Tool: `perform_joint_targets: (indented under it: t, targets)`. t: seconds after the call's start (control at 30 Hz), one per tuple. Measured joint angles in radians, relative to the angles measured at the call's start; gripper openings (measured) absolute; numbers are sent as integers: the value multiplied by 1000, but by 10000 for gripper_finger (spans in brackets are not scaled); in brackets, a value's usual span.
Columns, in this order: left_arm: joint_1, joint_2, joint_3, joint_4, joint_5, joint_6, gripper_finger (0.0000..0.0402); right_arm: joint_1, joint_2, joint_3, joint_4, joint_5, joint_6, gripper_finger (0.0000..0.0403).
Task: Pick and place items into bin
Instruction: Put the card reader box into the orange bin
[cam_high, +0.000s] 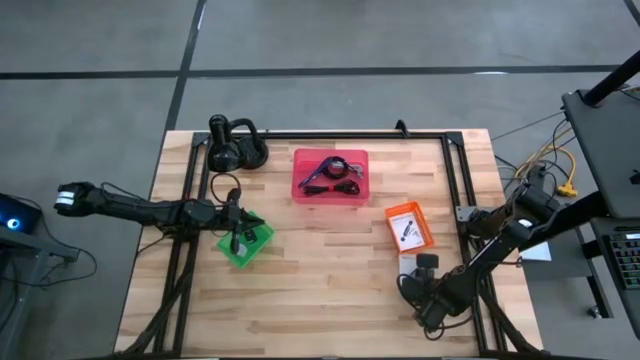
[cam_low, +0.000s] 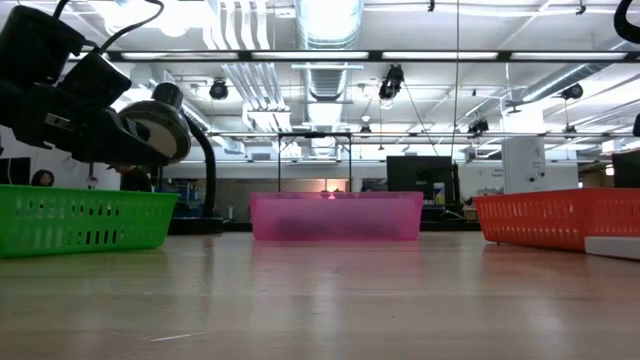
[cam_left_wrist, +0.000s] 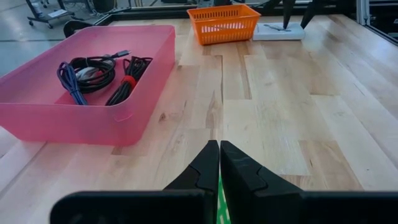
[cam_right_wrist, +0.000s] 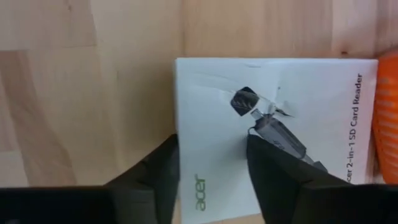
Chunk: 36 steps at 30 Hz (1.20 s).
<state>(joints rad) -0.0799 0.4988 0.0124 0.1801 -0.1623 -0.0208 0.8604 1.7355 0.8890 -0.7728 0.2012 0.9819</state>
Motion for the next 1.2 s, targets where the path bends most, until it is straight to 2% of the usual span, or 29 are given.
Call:
perform_joint_targets:
  t: [0.37, 0.47, 0.73, 1.2]
  targets:
    - [0, 0, 0, 0, 0, 0, 0, -2, -4, 0, 47, -50, 1, 48]
    - [0, 0, 0, 0, 0, 0, 0, -2, -3, 0, 52, -64, 5, 30]
    - [0, 0, 0, -1, 0, 0, 0, -2, -3, 15, 42, -74, -13, 10]
    - [0, 1, 0, -1, 0, -1, 0, -1, 9, 100, 0, -90, -81, 8]
